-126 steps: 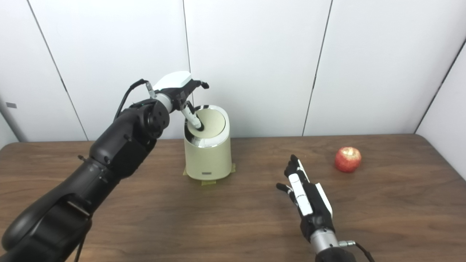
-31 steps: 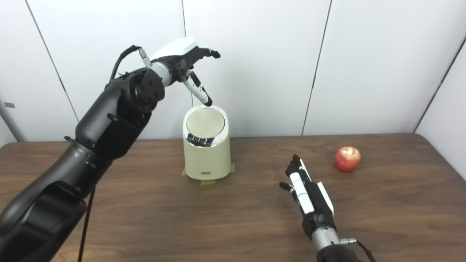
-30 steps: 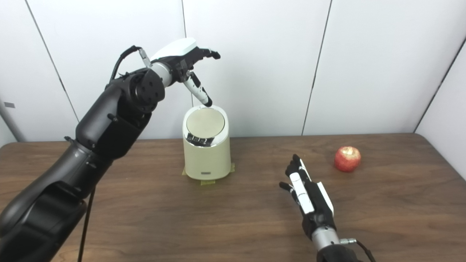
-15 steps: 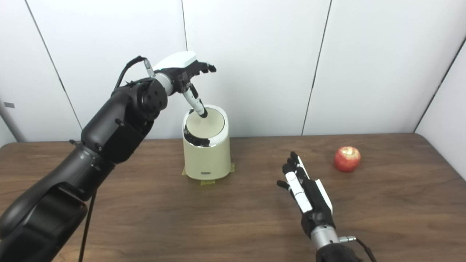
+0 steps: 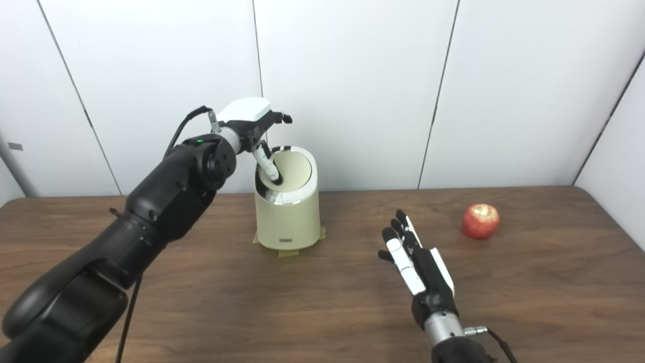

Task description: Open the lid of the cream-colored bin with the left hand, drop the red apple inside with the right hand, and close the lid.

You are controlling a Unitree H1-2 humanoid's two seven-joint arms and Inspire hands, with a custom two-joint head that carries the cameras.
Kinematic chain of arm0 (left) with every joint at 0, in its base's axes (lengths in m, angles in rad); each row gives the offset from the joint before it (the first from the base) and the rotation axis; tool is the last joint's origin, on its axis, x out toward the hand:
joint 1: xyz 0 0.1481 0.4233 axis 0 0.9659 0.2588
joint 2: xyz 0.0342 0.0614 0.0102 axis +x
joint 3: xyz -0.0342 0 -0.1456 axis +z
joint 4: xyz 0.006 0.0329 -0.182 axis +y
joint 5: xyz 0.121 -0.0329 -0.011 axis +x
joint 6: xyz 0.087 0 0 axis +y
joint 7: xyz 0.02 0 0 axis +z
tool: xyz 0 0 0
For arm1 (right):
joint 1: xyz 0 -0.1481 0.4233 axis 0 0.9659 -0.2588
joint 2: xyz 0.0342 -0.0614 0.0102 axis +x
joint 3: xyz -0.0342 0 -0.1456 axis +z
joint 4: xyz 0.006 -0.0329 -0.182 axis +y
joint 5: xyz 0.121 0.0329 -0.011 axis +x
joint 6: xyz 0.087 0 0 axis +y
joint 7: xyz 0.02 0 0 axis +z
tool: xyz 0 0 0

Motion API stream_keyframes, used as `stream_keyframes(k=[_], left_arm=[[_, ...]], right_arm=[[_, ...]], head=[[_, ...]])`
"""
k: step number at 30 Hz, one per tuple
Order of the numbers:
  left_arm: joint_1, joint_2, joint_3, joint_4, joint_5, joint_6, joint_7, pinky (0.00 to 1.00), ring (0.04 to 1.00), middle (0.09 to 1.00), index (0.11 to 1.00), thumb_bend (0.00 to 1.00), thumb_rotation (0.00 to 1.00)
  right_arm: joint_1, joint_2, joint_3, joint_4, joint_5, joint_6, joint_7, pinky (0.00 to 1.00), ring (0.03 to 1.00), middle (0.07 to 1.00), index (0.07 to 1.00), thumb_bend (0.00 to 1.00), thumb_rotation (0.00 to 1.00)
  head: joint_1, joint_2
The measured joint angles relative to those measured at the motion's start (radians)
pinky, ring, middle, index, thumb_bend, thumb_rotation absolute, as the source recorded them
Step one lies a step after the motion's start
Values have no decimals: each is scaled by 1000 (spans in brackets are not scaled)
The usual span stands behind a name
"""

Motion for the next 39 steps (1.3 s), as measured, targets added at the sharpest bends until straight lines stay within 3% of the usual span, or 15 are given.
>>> stream_keyframes(k=[6,11,16,20,25,39], left_arm=[[2,-10,3,-12,0,-9,5,855,909,900,888,859,0],[13,-8,12,-101,-2,37,-64,810,917,924,901,853,0],[10,-6,62,-233,-16,90,-112,783,917,931,904,847,0],[-19,7,79,-298,-16,109,-150,753,880,891,890,853,0],[-34,19,88,-308,-15,114,-167,762,896,898,862,867,0],[-16,57,104,-319,-17,131,-196,737,901,921,890,859,20]], right_arm=[[0,1,0,0,-13,0,-2,782,930,968,1000,535,833],[0,1,0,0,-18,1,-2,779,929,966,1000,514,831],[-1,-5,-10,2,-7,1,-1,799,936,966,1000,507,818],[-6,-8,-12,14,-4,0,0,793,931,964,1000,498,828],[-6,-12,-11,26,-2,0,1,794,928,963,1000,495,828],[-6,-22,-14,26,13,0,13,798,929,965,1000,499,827]], head=[[6,0],[14,-2],[28,-5],[37,-12],[37,-15],[31,-18]])
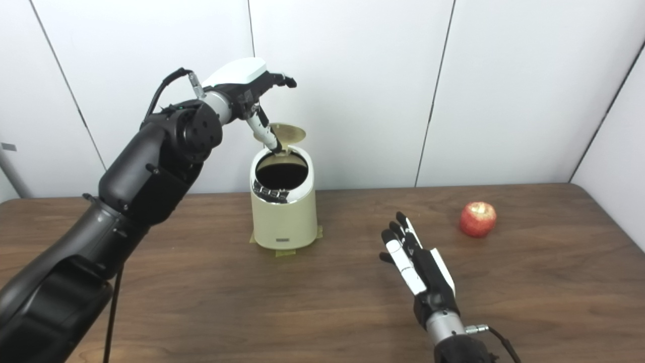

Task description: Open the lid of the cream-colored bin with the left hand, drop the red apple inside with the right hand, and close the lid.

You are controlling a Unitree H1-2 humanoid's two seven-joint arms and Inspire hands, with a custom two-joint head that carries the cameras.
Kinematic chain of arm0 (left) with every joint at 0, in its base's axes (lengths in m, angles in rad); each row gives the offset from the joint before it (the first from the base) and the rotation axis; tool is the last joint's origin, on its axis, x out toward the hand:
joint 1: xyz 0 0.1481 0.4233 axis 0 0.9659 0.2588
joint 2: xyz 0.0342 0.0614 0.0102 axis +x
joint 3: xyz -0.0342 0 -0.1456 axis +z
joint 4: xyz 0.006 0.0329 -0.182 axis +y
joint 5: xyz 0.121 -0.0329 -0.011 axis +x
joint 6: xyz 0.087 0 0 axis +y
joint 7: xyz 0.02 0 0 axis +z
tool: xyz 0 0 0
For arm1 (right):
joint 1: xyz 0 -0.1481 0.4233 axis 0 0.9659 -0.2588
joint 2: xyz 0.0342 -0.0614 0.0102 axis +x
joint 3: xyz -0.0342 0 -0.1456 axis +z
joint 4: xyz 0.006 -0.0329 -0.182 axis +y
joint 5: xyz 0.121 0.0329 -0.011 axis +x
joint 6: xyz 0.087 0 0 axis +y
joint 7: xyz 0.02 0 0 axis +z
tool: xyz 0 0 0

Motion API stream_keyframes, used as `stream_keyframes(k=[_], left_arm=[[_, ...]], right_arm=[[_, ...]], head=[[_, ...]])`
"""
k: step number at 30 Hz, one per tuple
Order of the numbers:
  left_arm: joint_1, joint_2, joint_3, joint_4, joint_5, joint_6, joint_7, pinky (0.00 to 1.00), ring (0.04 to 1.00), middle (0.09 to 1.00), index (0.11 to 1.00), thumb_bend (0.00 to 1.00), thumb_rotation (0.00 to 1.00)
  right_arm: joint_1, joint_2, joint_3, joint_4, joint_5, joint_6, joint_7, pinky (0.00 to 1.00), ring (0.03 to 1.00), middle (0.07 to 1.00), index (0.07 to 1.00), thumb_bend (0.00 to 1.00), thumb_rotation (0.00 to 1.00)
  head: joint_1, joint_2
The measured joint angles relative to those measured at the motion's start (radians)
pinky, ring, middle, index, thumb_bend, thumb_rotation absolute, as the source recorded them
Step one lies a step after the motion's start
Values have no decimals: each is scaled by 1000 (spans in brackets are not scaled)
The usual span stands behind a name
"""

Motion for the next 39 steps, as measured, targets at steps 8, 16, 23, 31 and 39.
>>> stream_keyframes(k=[8,16,23,31,39], left_arm=[[125,-50,236,-120,-186,22,95,719,829,889,933,669,404],[319,-118,415,-250,-345,69,199,883,924,926,980,755,414],[543,-133,503,-353,-406,73,291,891,919,945,1000,634,390],[703,-113,525,-399,-464,8,362,900,942,972,1000,558,357],[820,-146,521,-401,-499,-72,437,881,918,947,983,539,447]], right_arm=[[0,-2,0,2,-2,1,-1,784,925,958,991,505,837],[-2,-6,7,2,-23,12,-1,767,905,943,947,488,836],[-2,-5,19,-2,-83,30,-16,729,876,920,923,513,822],[-4,-2,12,-2,-118,28,-43,787,884,915,921,506,783],[-4,-25,15,20,-198,-67,-89,796,851,897,908,553,732]], head=[[3,-11],[-9,-3],[-28,9],[-31,9],[-55,20]])
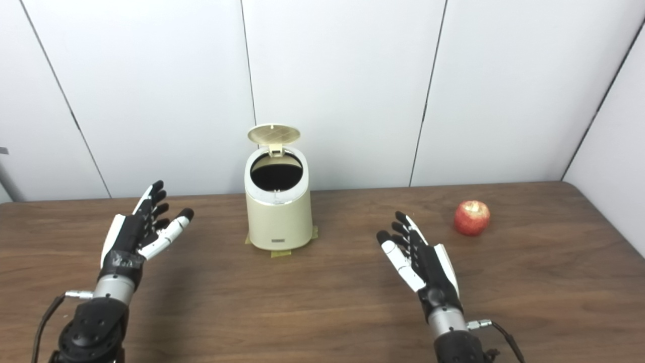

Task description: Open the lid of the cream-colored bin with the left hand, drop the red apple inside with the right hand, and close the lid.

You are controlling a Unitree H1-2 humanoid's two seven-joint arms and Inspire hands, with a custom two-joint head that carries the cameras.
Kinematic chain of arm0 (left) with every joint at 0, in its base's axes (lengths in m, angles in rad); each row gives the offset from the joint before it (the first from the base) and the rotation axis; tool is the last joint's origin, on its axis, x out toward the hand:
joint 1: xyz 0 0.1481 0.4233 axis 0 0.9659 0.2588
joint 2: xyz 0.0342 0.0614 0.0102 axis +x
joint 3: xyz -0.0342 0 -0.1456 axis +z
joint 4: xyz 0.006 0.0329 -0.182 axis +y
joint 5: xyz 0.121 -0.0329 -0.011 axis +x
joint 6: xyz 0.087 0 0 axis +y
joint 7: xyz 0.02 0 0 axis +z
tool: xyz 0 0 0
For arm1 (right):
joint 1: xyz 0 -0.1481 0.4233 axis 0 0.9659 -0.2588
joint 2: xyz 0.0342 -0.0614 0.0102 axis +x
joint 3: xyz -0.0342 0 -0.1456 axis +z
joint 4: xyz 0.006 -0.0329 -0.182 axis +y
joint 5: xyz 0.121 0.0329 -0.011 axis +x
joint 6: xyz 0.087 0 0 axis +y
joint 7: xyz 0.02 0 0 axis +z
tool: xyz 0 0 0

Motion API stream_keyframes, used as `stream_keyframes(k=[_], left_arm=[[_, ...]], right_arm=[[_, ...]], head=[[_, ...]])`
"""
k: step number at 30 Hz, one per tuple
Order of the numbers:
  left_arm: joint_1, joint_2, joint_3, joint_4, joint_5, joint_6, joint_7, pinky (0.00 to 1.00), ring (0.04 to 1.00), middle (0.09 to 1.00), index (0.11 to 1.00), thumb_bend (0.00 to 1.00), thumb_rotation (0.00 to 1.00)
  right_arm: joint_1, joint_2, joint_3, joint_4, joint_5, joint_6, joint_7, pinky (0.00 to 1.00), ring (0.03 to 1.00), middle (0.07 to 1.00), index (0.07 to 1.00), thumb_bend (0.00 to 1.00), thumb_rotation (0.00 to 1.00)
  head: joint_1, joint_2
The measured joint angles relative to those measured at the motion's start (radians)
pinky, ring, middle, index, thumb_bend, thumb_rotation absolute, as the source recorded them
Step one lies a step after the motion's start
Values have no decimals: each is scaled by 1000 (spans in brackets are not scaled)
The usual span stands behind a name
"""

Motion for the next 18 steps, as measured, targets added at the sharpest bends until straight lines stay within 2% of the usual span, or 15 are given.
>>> stream_keyframes(k=[2,3,5,6,7,8,10,13,16,18], left_arm=[[-1,11,-5,0,-4,-16,1,897,922,949,991,539,459],[-1,22,-8,0,-8,-23,-3,903,922,948,992,542,461],[-2,43,-8,5,-27,-29,-9,920,926,949,995,538,455],[-2,57,-6,14,-35,-32,-12,930,928,949,995,524,450],[-3,74,-5,25,-41,-32,-19,930,928,949,995,524,450],[-3,83,-4,30,-45,-32,-24,944,935,948,997,500,427],[-3,95,-4,33,-49,-30,-29,938,934,946,996,490,382],[-2,105,-11,36,-61,-30,-41,905,919,950,1000,487,265],[0,120,-24,39,-64,-30,-46,868,909,948,1000,525,269],[0,127,-35,39,-63,-28,-47,858,906,946,997,522,245]], right_arm=[[-3,-11,-3,35,-39,-73,-31,769,843,873,871,609,695],[-6,-17,-9,54,-67,-95,-55,774,842,867,858,624,678],[-8,-26,-27,59,-108,-100,-91,750,827,858,845,628,598],[-9,-27,-41,50,-120,-100,-105,731,817,856,841,641,533],[-11,-27,-52,36,-132,-99,-115,731,817,856,841,641,533],[-13,-28,-60,23,-141,-97,-120,725,819,855,843,663,491],[-17,-31,-67,3,-183,-84,-135,726,822,853,842,692,465],[-26,-50,-86,-9,-229,-48,-139,739,830,847,845,733,409],[-39,-84,-118,-9,-251,-14,-139,762,839,854,854,759,344],[-50,-110,-142,-4,-254,3,-139,741,829,857,853,772,302]], head=[[-44,5],[-44,5],[-84,6],[-124,5],[-124,5],[-180,-1],[-218,-5],[-232,-8],[-285,-11],[-295,-12]])
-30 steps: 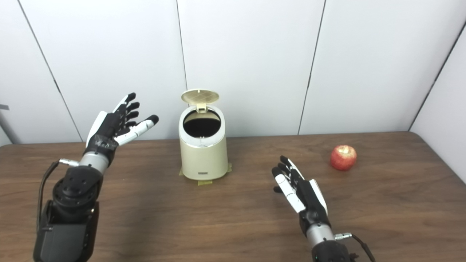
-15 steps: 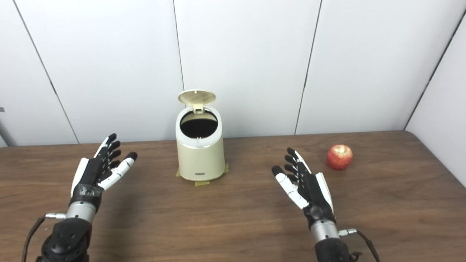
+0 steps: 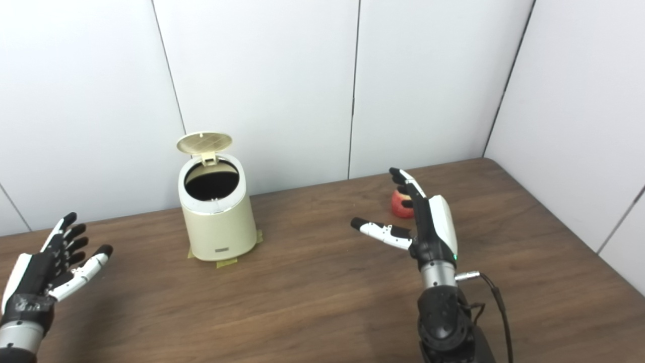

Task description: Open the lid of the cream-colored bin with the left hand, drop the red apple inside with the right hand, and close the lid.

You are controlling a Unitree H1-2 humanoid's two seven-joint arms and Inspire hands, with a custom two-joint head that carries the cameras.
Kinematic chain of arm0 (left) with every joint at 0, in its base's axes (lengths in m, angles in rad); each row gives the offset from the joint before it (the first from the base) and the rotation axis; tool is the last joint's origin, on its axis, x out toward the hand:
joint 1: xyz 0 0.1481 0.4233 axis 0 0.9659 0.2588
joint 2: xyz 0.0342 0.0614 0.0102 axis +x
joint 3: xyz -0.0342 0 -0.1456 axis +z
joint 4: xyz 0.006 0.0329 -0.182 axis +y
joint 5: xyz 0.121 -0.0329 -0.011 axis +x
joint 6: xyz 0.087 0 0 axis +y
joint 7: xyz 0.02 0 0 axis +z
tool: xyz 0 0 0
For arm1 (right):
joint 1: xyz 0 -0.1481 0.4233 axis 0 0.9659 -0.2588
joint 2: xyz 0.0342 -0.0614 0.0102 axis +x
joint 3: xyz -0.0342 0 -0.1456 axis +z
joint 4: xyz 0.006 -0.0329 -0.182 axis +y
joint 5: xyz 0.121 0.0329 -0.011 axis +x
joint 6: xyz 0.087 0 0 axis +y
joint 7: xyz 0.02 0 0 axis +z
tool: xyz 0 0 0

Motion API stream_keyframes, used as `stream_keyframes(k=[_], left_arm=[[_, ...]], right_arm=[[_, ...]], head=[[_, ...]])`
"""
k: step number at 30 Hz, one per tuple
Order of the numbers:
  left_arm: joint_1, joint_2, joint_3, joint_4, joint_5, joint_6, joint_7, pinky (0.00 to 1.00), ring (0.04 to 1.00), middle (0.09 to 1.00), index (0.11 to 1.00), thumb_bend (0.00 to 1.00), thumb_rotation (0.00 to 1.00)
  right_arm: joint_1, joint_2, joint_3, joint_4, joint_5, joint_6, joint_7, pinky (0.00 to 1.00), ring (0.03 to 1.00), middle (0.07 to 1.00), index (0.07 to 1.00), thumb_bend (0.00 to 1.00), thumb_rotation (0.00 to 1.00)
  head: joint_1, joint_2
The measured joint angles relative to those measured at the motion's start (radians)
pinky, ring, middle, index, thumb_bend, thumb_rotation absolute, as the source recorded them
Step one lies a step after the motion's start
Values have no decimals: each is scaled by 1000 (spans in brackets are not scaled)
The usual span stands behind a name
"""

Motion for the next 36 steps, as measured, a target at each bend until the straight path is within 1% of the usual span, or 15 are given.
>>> stream_keyframes(k=[1,3,5,7,9,10,12,14,17,21,23,27,29,32,36], left_arm=[[0,1,-3,0,0,1,0,857,904,945,998,520,232],[0,1,-13,0,3,-1,1,841,893,939,996,501,148],[-1,4,-33,1,18,-8,1,831,891,937,992,483,101],[-1,9,-47,1,29,-8,0,844,894,937,993,468,58],[0,17,-53,-3,39,-8,0,804,874,922,981,464,26],[3,21,-53,-11,42,-6,1,810,872,920,979,458,17],[14,28,-53,-42,53,2,2,832,876,916,975,456,11],[17,28,-55,-59,59,4,2,850,891,920,983,455,2],[23,33,-55,-61,56,-7,-2,855,896,914,979,468,0],[44,46,-55,-63,57,-11,-4,844,893,909,974,474,0],[54,50,-55,-74,58,-9,-11,814,877,894,962,493,1],[53,52,-58,-77,64,-11,-17,813,866,883,957,501,0],[54,52,-61,-87,66,-8,-22,823,874,889,964,493,0],[55,55,-62,-124,70,-2,-29,799,872,892,967,491,0],[55,56,-66,-141,77,1,-33,792,870,895,975,495,0]], right_arm=[[-8,-11,-10,3,-3,11,0,732,823,855,850,773,277],[-23,-29,-12,3,-35,47,2,727,824,863,841,747,243],[-40,-58,7,4,-78,92,26,688,807,856,818,751,235],[-64,-106,28,21,-111,105,54,706,821,848,809,769,231],[-95,-161,43,54,-137,110,78,707,821,833,797,799,224],[-112,-185,47,69,-152,117,84,700,818,829,797,813,227],[-150,-225,70,104,-200,148,105,643,781,813,796,840,247],[-183,-259,103,153,-267,174,146,653,791,822,803,854,265],[-228,-277,131,223,-344,179,205,666,814,832,798,882,240],[-284,-291,156,325,-388,179,274,625,821,849,807,905,215],[-314,-299,175,384,-404,180,294,609,805,836,800,915,216],[-369,-314,227,487,-416,179,320,620,797,825,789,898,202],[-391,-322,243,533,-412,179,335,628,818,842,803,890,182],[-420,-325,260,593,-396,178,344,611,818,854,813,899,169],[-436,-326,285,620,-387,178,358,586,783,839,810,873,184]], head=[[-6,-2],[-23,-3],[-37,-3],[-43,-5],[-55,-8],[-57,-8],[-60,-5],[-60,-3],[-58,-2],[-48,8],[-48,12],[-46,14],[-40,17],[-38,17],[-31,23]])
